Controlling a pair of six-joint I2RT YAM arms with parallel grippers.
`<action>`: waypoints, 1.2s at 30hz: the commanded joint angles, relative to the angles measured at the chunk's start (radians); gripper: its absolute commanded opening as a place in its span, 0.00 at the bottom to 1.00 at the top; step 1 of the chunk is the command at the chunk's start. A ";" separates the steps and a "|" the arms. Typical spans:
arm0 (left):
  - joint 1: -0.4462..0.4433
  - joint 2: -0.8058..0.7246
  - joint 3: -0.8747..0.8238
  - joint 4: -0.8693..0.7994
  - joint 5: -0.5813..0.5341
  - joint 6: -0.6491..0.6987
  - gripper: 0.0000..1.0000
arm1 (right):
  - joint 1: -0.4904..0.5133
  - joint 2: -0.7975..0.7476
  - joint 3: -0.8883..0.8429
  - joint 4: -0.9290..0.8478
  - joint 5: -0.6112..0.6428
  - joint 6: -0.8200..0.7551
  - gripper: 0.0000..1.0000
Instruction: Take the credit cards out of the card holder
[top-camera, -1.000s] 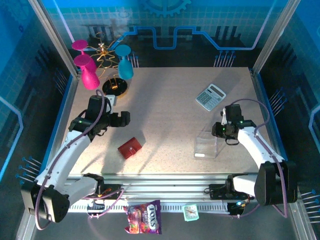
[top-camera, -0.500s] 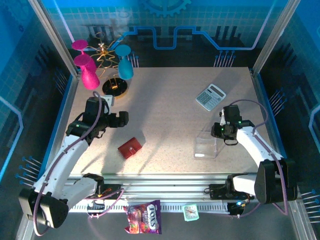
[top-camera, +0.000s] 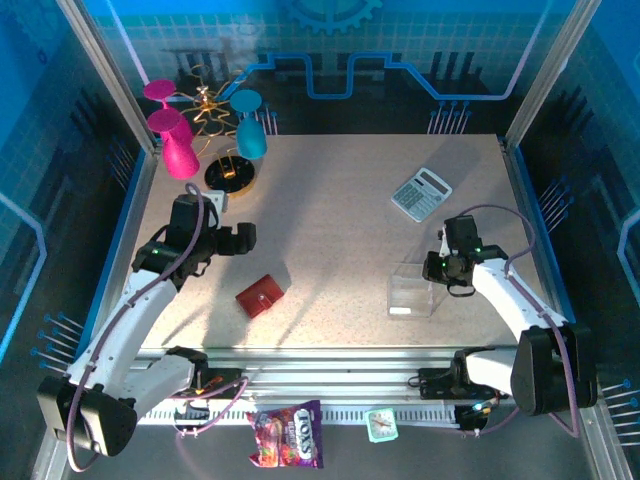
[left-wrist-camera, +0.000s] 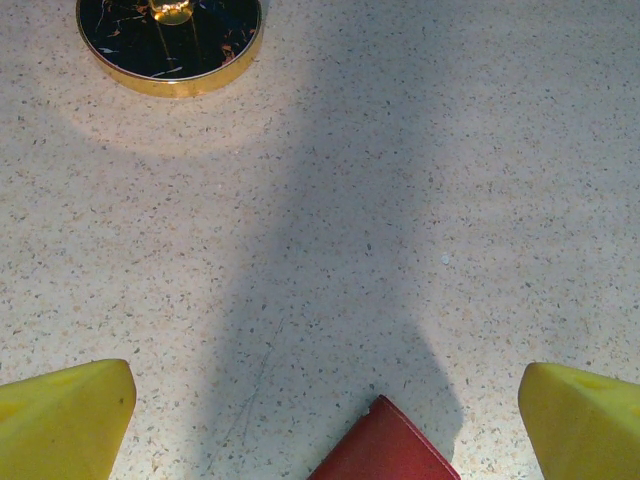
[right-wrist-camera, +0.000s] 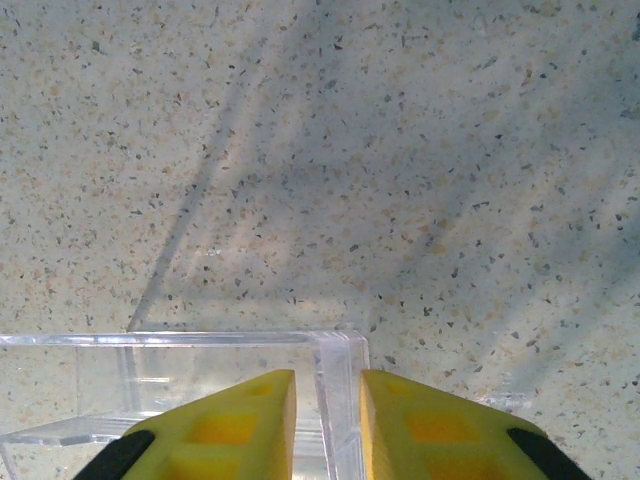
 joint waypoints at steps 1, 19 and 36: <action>-0.003 -0.008 -0.014 -0.014 -0.005 0.014 0.99 | 0.016 0.001 -0.009 -0.012 0.000 0.011 0.23; -0.003 0.012 -0.010 -0.014 0.016 -0.006 0.99 | 0.037 0.035 0.012 -0.004 0.002 0.008 0.18; -0.004 0.038 -0.006 -0.034 0.074 -0.102 0.99 | 0.125 0.043 0.079 -0.032 0.055 0.031 0.08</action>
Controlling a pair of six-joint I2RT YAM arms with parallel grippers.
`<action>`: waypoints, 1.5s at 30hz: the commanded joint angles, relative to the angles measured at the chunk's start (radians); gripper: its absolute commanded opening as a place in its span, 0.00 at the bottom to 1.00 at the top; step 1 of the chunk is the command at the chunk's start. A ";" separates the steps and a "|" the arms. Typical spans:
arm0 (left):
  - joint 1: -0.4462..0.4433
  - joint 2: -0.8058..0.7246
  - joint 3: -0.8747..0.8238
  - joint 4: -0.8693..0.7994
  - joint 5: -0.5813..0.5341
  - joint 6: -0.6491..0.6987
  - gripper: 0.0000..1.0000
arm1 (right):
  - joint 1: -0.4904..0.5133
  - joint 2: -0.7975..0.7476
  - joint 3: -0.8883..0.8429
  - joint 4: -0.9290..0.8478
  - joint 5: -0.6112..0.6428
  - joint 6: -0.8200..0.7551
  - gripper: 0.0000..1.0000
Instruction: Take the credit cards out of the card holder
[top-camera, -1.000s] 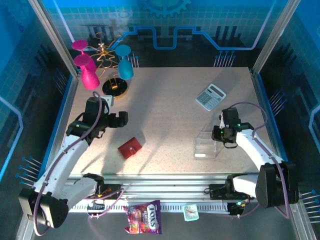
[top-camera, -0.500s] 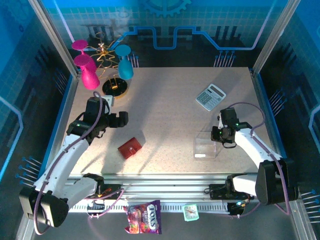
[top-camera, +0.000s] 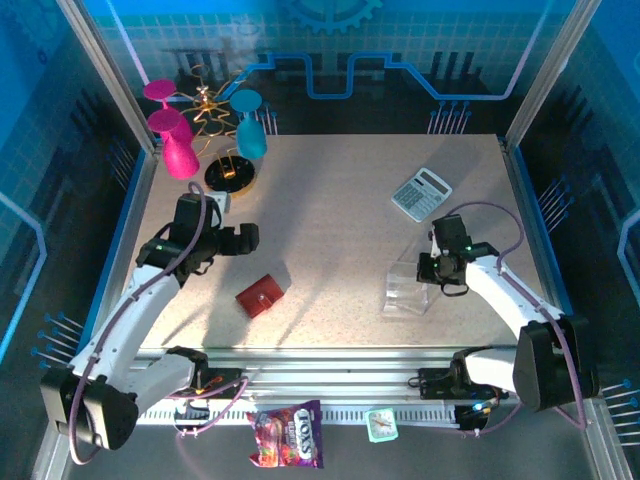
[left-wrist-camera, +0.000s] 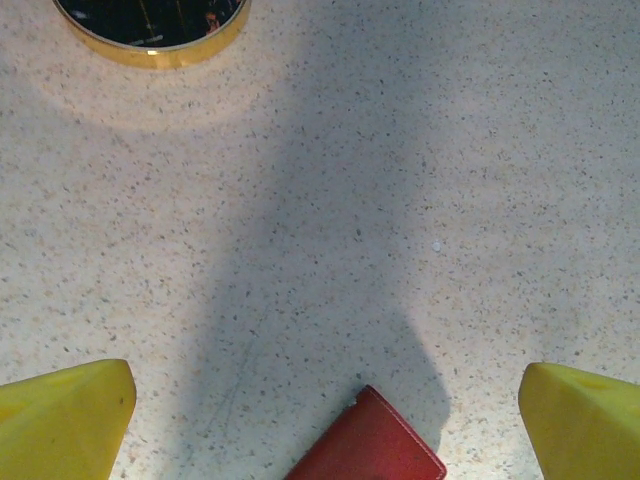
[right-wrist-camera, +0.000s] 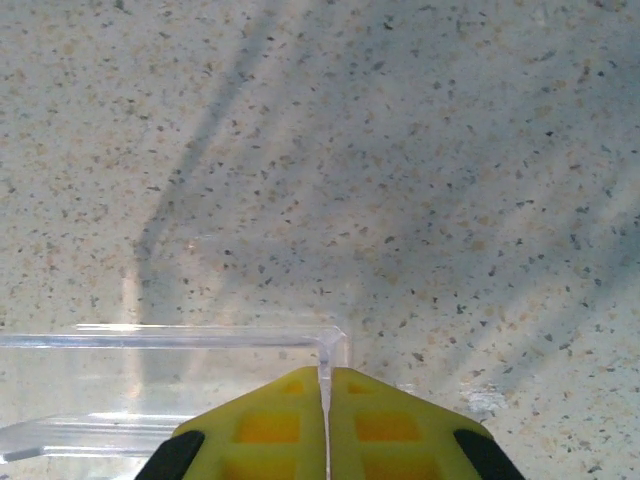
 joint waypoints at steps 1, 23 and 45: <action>-0.004 0.002 -0.010 -0.027 0.049 -0.078 0.99 | 0.046 0.024 0.068 -0.021 0.011 0.034 0.08; -0.015 0.120 -0.142 0.044 0.300 -0.223 0.99 | 0.352 0.641 0.798 -0.092 0.132 0.154 0.06; -0.092 0.173 -0.140 0.013 0.164 -0.207 0.99 | 0.355 0.852 0.962 -0.142 0.225 0.228 0.08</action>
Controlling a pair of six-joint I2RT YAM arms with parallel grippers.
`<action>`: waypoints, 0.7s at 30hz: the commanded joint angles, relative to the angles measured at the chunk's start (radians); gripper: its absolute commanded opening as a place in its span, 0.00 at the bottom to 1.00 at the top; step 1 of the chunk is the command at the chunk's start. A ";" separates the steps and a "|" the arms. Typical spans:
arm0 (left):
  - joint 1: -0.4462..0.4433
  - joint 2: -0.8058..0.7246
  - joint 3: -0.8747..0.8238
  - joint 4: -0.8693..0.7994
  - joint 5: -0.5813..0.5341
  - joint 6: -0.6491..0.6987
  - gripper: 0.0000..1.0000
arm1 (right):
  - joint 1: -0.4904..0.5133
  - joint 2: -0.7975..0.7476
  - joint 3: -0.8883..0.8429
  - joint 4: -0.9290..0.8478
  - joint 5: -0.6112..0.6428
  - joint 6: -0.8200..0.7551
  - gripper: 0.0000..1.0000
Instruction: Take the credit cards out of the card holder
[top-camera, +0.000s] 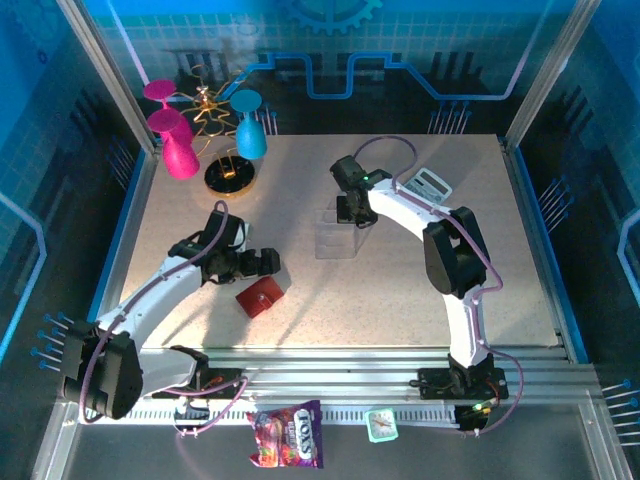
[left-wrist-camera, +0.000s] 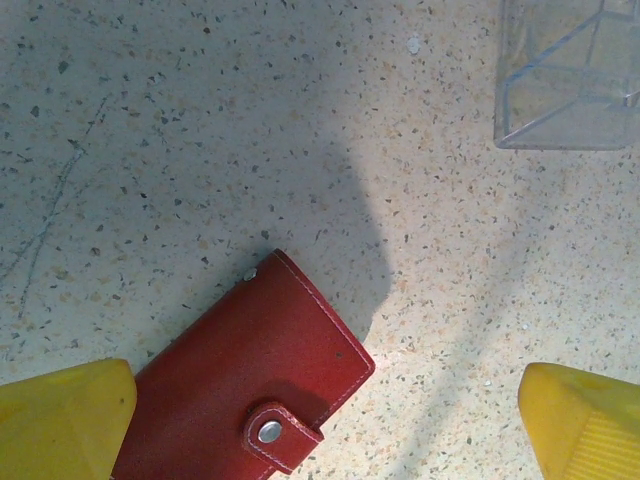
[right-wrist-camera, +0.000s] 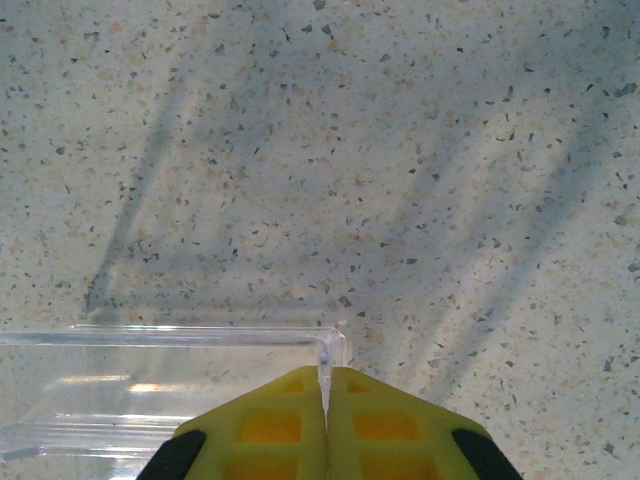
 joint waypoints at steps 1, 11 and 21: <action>-0.017 0.011 0.013 -0.020 -0.036 0.002 0.99 | 0.005 -0.020 -0.015 -0.014 0.033 0.021 0.09; -0.041 0.050 0.040 -0.043 -0.051 0.018 0.99 | -0.008 -0.029 -0.020 -0.020 0.022 0.016 0.13; -0.063 0.093 0.047 -0.053 -0.056 0.023 0.99 | -0.008 -0.075 -0.035 -0.023 0.015 0.014 0.19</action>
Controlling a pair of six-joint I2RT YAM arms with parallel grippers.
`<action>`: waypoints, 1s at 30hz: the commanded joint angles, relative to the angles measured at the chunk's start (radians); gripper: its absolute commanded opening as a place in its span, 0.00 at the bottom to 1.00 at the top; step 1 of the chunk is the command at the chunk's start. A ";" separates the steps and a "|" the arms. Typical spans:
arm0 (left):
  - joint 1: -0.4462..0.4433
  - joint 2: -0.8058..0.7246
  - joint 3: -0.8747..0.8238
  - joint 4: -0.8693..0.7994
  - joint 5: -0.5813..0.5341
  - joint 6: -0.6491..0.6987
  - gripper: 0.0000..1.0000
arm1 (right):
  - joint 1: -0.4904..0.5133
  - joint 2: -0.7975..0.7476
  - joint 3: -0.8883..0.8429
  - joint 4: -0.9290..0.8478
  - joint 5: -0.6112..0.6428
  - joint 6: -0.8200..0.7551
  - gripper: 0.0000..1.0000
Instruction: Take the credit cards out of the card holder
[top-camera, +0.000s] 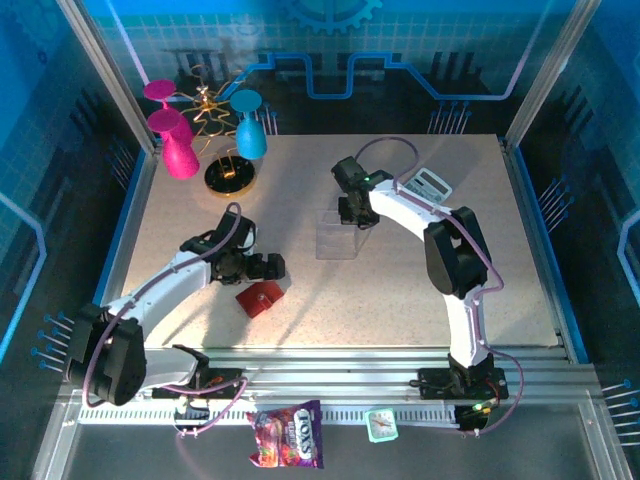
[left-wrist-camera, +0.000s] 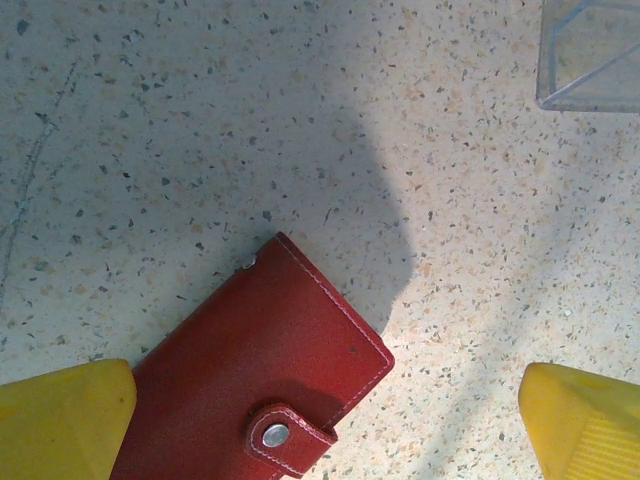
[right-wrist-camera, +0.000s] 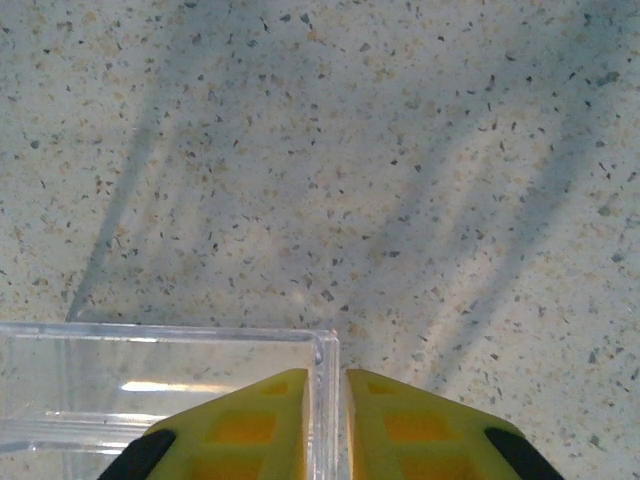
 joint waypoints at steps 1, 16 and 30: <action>-0.012 0.020 0.029 -0.037 -0.023 0.011 0.99 | -0.005 -0.072 -0.015 -0.024 -0.001 0.014 0.19; -0.012 0.151 0.044 -0.032 -0.071 0.022 0.99 | -0.011 -0.282 -0.161 0.033 -0.151 0.030 0.21; -0.034 0.210 0.030 -0.038 0.047 0.002 0.99 | -0.030 -0.390 -0.270 0.081 -0.190 0.049 0.23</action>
